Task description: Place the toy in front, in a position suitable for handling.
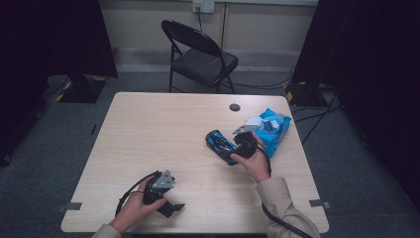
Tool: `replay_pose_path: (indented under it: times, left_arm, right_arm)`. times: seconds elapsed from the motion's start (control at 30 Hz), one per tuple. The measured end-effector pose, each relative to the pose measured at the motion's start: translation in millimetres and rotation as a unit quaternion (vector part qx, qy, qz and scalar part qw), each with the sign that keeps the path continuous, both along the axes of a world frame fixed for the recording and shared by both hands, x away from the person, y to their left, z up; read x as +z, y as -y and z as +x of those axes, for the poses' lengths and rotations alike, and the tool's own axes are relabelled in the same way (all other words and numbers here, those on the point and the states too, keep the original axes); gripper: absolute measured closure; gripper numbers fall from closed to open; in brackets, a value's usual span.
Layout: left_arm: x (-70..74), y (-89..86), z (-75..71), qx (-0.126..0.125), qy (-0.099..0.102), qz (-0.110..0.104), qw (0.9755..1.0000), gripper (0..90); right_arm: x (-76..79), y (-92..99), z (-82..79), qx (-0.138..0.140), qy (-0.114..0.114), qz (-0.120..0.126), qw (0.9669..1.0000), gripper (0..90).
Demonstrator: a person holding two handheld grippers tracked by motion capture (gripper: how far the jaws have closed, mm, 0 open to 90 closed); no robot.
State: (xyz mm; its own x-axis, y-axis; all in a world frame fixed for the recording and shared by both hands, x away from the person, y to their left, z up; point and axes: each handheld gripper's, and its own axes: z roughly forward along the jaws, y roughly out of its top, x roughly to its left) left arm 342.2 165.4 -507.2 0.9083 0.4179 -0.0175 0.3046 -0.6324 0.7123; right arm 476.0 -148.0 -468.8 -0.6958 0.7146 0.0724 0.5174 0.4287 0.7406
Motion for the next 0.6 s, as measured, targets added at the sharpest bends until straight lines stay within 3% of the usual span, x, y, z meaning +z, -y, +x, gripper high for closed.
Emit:
replay_pose_path:
  times: [0.6]
  left_arm:
    - [0.1, 0.0, -0.2, 0.001, 0.000, 0.001, 1.0000, 0.0]
  right_arm:
    - [-20.5, -34.2, 36.7, 0.002, -0.010, -0.025, 0.9996, 14.7]
